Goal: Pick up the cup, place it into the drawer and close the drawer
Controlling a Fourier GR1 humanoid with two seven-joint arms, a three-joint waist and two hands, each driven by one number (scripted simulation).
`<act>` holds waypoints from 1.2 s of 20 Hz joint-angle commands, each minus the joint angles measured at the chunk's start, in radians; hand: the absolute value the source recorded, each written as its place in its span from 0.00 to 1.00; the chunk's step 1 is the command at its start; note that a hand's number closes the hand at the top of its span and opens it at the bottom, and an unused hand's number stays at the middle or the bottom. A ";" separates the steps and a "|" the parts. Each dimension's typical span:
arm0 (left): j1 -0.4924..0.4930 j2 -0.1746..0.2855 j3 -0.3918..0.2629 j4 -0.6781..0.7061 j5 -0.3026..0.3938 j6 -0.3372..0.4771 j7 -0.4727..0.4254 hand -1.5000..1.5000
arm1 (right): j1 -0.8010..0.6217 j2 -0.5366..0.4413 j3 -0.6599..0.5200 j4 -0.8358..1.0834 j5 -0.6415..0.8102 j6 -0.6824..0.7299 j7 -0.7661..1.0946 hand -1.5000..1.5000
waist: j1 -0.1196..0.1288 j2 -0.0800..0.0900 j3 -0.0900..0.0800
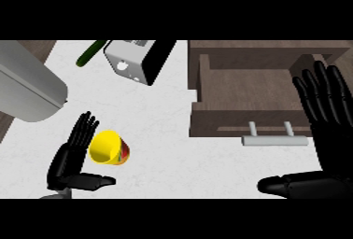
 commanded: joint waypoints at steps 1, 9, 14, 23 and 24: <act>-0.021 -0.010 0.006 0.150 -0.045 0.014 -0.143 0.00 | 0.013 0.000 -0.015 -0.022 -0.036 0.010 0.002 0.00 | -0.001 0.000 0.000; -0.090 0.023 0.037 0.232 -0.019 0.019 -0.127 0.00 | -0.001 -0.008 -0.013 0.065 -0.017 0.036 -0.040 0.00 | 0.001 0.000 0.000; -0.073 0.030 0.033 0.304 -0.036 0.008 -0.224 0.00 | -0.059 0.003 -0.002 0.041 -0.004 -0.012 0.022 0.00 | 0.002 0.000 0.000; -0.233 0.056 0.050 0.560 -0.045 -0.037 -0.342 0.00 | 0.002 -0.024 -0.045 -0.054 -0.053 0.015 0.053 0.00 | -0.002 0.000 0.000; -0.290 0.048 0.055 0.629 -0.050 -0.039 -0.358 0.00 | -0.005 -0.038 -0.072 0.019 -0.095 0.056 0.009 0.00 | -0.004 0.001 0.000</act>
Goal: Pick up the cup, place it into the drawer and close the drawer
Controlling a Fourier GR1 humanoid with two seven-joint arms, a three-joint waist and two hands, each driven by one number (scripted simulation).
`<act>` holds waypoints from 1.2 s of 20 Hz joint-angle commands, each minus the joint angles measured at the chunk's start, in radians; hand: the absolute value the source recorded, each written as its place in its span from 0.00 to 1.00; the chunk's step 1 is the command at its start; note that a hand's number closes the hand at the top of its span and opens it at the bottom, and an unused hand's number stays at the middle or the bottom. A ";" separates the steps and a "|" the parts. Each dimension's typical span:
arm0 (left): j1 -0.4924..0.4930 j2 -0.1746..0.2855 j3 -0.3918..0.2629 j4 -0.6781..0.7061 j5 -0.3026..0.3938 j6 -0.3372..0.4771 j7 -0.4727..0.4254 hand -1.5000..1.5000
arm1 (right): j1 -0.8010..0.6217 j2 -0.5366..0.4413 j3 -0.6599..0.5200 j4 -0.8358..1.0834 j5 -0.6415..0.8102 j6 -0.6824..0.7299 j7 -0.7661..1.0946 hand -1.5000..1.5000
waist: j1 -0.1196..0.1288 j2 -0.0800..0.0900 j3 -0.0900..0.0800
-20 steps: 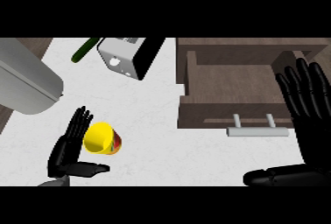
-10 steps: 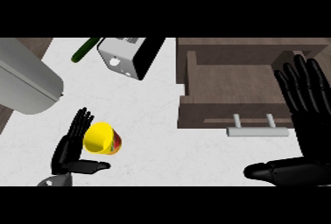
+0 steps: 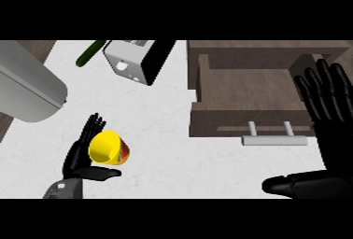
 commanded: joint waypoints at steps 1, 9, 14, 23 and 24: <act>-0.052 -0.020 -0.003 0.089 -0.009 0.014 -0.043 0.00 | -0.084 -0.007 -0.004 0.054 0.016 -0.021 0.018 0.00 | 0.001 0.001 0.000; -0.099 0.013 0.029 0.185 0.045 -0.070 -0.050 0.00 | 0.051 -0.020 -0.027 -0.040 -0.043 0.036 0.014 0.00 | -0.003 0.001 0.000; -0.121 0.007 0.021 0.236 0.064 -0.180 -0.082 0.00 | -0.016 -0.022 -0.026 0.000 -0.040 0.023 0.028 0.00 | -0.004 0.002 -0.001; -0.101 -0.050 -0.023 0.191 0.082 -0.256 -0.107 1.00 | -0.015 0.039 0.073 -0.011 0.076 -0.040 0.023 0.00 | 0.000 0.001 -0.001; -0.115 -0.023 -0.020 0.211 0.078 -0.276 -0.129 1.00 | 0.027 0.021 0.033 -0.004 0.029 -0.004 -0.015 0.00 | -0.006 0.002 -0.001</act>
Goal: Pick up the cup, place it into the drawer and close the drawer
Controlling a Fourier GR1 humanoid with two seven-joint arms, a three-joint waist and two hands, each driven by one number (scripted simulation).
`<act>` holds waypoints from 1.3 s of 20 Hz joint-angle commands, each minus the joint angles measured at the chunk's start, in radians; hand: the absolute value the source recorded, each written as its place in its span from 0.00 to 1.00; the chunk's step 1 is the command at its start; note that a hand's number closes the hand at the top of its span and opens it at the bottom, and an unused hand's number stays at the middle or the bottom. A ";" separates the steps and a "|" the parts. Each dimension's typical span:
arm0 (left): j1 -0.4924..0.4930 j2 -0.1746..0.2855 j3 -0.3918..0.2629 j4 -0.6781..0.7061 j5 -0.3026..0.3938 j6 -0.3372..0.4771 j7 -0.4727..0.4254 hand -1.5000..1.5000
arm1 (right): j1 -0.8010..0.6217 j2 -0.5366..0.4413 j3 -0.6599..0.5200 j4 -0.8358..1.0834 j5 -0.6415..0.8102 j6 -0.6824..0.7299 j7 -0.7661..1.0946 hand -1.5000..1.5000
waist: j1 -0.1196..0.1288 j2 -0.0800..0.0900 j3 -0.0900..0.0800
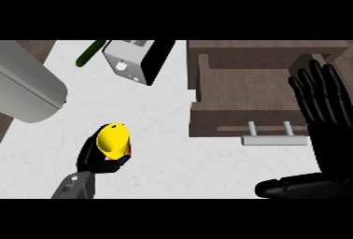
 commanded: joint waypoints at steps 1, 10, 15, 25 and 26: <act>0.025 -0.008 -0.026 0.022 -0.028 -0.089 -0.184 1.00 | 0.005 -0.024 -0.040 -0.017 -0.050 0.027 -0.002 0.00 | -0.005 0.002 -0.001; 0.006 0.002 0.107 -0.030 0.082 0.143 -0.178 1.00 | 0.018 -0.031 -0.045 0.034 -0.025 0.040 -0.046 0.00 | 0.004 0.001 0.000; -0.002 -0.035 0.105 -0.088 0.082 0.242 -0.204 1.00 | 0.022 -0.033 -0.050 -0.017 -0.045 0.029 0.003 0.00 | 0.002 -0.001 0.000; 0.051 -0.037 -0.010 -0.505 0.125 0.183 0.049 1.00 | -0.035 -0.027 -0.056 0.049 -0.017 0.002 -0.001 0.00 | 0.019 -0.006 0.001; 0.125 -0.038 -0.036 -0.573 0.125 0.157 0.060 1.00 | 0.031 -0.013 -0.037 -0.041 -0.041 0.005 0.033 0.00 | 0.015 -0.007 0.001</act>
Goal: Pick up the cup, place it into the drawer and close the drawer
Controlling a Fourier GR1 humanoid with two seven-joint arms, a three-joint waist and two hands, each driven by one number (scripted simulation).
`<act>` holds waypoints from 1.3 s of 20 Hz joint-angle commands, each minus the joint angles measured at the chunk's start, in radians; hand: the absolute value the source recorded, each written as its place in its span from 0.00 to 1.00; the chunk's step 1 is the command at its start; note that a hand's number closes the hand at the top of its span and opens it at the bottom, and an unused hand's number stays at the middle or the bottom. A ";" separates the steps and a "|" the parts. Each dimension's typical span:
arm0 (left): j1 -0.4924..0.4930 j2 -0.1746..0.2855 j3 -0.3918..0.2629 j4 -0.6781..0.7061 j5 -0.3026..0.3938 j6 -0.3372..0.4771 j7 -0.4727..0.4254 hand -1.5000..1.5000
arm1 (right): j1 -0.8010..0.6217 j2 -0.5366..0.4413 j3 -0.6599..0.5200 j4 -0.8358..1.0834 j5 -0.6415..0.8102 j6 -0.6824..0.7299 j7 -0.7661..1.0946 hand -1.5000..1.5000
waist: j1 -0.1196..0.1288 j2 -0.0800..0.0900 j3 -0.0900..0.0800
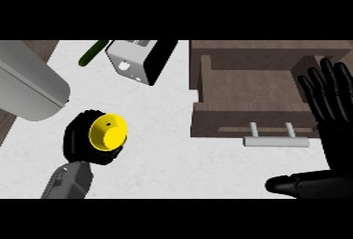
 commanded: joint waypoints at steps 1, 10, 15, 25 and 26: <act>0.085 -0.043 -0.085 -0.222 -0.018 0.016 0.080 1.00 | 0.038 0.001 0.016 -0.048 0.011 -0.002 0.021 0.00 | -0.002 -0.001 0.000; -0.087 -0.088 -0.132 -0.520 0.060 0.166 0.484 1.00 | 0.048 -0.027 -0.040 -0.013 -0.057 0.053 -0.022 0.00 | -0.010 0.002 0.000; -0.224 -0.079 -0.147 -0.546 0.045 0.254 0.585 1.00 | 0.071 0.006 -0.003 0.004 0.016 0.033 -0.072 0.00 | -0.012 0.004 -0.001; -0.502 -0.077 -0.181 -0.375 -0.004 0.406 0.677 1.00 | 0.088 0.005 -0.008 -0.042 -0.018 0.042 -0.050 0.00 | -0.021 0.005 -0.001; -0.501 -0.090 -0.264 -0.397 -0.010 0.484 0.673 1.00 | 0.037 -0.007 -0.005 0.002 -0.004 0.038 -0.036 0.00 | -0.018 0.005 -0.001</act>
